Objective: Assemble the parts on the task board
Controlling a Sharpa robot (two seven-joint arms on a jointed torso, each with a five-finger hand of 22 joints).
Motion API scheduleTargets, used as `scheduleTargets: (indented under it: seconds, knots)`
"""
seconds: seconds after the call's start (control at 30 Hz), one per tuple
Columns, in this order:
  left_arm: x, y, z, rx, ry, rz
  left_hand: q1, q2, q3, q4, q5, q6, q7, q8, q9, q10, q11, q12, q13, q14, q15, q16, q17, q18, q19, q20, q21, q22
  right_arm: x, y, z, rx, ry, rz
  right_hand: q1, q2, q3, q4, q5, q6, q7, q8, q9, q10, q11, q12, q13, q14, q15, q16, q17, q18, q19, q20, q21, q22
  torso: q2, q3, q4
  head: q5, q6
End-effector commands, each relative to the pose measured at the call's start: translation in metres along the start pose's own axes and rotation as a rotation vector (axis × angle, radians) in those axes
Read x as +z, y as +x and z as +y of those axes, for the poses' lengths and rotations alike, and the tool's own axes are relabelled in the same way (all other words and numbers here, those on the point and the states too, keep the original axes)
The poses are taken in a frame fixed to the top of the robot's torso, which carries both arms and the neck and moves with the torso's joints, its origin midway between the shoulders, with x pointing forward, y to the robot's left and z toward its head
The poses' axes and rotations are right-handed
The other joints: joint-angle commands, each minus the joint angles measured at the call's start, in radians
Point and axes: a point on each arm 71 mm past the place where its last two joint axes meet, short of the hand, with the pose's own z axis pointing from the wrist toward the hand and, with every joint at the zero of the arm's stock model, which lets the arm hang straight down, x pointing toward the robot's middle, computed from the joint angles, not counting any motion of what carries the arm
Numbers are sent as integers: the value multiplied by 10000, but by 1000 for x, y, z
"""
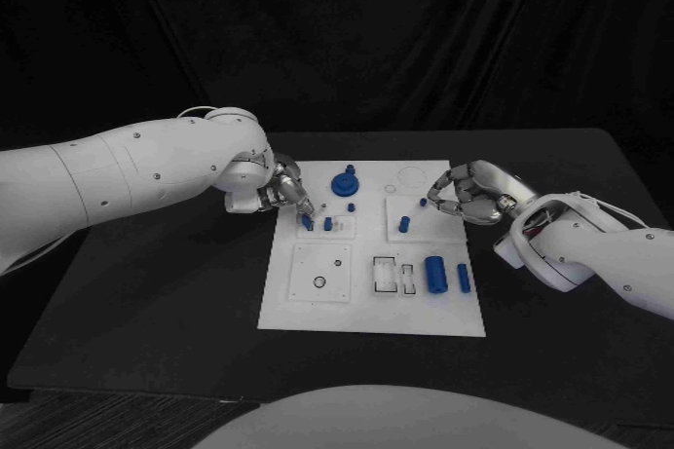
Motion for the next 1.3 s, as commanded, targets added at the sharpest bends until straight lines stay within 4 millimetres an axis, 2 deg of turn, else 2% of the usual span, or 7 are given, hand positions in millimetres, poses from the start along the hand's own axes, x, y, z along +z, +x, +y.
scheduleTargets:
  seconds: [0.03, 0.23, 0.47, 0.9, 1.1, 1.3]
  knots:
    - [-2, 0, -2, -388, 276, -519, -168, 17, 846, -180, 126, 28, -145, 336, 599, 1160, -36, 34, 2639, 1196, -93, 133, 2659, -107, 193, -30, -17, 1974, -1, 1, -2, 7, 229, 86, 110, 21, 385, -33, 229, -101, -21, 157, -113, 1022, 91, 166, 2697, 1019, 41, 227, 2748, 31, -91, 20, -275, 1609, 2, -1, -5, 17, -1]
    - [-6, 3, 2, -470, 278, -714, -198, 19, 863, -187, 106, 15, -142, 350, 618, 1160, -32, 34, 2639, 1196, -90, 133, 2659, -101, 182, -30, -46, 1966, -1, 1, -3, 8, 259, 88, 110, 20, 390, -35, 230, -105, -19, 158, -114, 1022, 93, 166, 2697, 1016, 43, 221, 2738, 37, -105, 22, -302, 1601, -1, 7, -8, 6, -1]
    - [-14, 7, 7, -374, 364, -1240, -219, 21, 874, -189, 96, 8, -140, 360, 631, 1160, -29, 34, 2639, 1196, -88, 133, 2659, -96, 173, -29, -69, 1959, -1, 1, -3, 7, 282, 74, 108, 18, 395, -36, 230, -110, -16, 157, -116, 1022, 94, 166, 2697, 1013, 45, 216, 2731, 39, -114, 23, -317, 1597, 0, -2, -5, -6, -1]
    - [-35, 16, 12, 189, 633, -3313, -383, 88, 953, -130, -69, -98, -111, 388, 693, 1160, -3, 34, 2639, 1196, -70, 133, 2659, -82, 148, -16, -149, 1937, -1, 1, -2, 7, 242, -9, 107, 13, 409, -43, 232, -124, -11, 158, -120, 1022, 100, 166, 2697, 1007, 50, 207, 2717, 43, -131, 27, -342, 1591, 2, 1, -1, 10, -1]
    - [-36, 23, 17, 113, 812, -4107, -406, 131, 966, -92, -114, -60, -124, 425, 716, 1160, -7, 34, 2639, 1196, -70, 133, 2659, -78, 146, -14, -167, 1932, -1, 2, -2, 13, 227, -31, 108, 11, 415, -47, 234, -130, -9, 157, -122, 1022, 101, 166, 2697, 1005, 51, 204, 2713, 47, -143, 28, -363, 1585, -1, 1, -11, -23, -1]
    - [-32, 33, 19, 40, 963, -4223, -409, 157, 978, -75, -127, -58, -124, 434, 723, 1160, -9, 34, 2639, 1196, -71, 133, 2659, -62, 119, -14, -244, 1909, -2, 2, -2, -57, 215, -30, 108, 11, 415, -47, 234, -130, -9, 157, -122, 1022, 101, 166, 2697, 1005, 51, 204, 2713, 47, -143, 28, -363, 1585, -13, 22, 0, -88, -1]
